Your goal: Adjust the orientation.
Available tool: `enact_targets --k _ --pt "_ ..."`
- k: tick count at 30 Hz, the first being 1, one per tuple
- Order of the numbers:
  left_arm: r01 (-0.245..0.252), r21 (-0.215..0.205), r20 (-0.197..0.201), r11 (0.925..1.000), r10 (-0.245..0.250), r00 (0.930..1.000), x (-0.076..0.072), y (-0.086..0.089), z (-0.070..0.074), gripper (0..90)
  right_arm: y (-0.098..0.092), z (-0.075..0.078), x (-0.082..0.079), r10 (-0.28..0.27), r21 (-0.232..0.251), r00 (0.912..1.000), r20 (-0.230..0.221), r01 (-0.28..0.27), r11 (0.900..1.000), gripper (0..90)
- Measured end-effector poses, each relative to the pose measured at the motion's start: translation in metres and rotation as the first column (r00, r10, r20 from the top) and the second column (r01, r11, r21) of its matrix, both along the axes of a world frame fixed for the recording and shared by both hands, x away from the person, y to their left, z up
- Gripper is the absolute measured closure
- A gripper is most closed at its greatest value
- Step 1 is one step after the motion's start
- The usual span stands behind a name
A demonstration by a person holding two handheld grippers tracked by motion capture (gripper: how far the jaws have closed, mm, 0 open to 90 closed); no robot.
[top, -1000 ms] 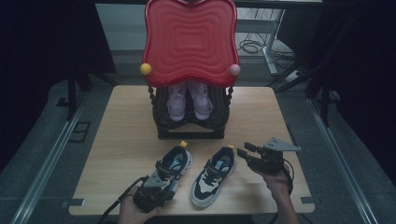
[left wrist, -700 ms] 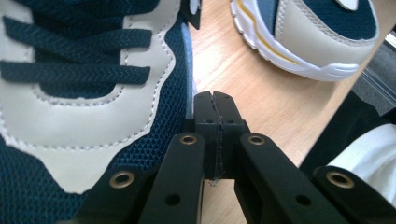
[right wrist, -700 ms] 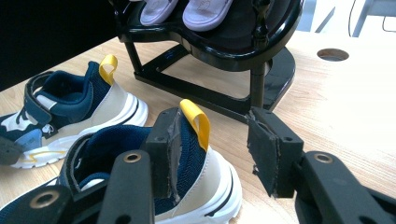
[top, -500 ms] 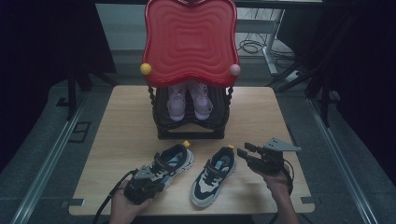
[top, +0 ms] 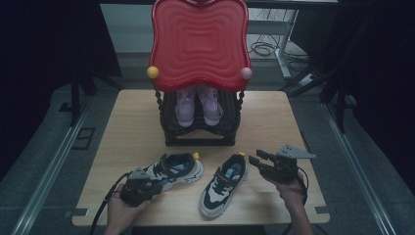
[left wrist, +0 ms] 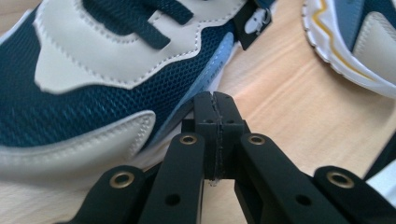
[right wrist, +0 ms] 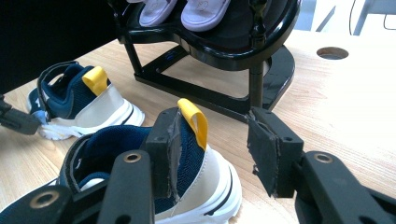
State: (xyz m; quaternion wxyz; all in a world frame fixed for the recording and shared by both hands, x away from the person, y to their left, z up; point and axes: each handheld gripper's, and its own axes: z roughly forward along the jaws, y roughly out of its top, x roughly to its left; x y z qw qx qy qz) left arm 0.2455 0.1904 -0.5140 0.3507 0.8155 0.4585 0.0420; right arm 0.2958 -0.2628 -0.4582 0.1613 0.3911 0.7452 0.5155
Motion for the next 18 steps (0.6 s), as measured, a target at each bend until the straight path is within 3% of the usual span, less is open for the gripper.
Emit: enact_targets --k 18 --pt "-0.067 -0.019 -0.015 0.9976 0.066 0.9977 0.024 0.021 -0.003 90.0 -0.002 0.000 0.000 0.005 0.020 1.0000 -0.004 -0.005 1.000 54.9"
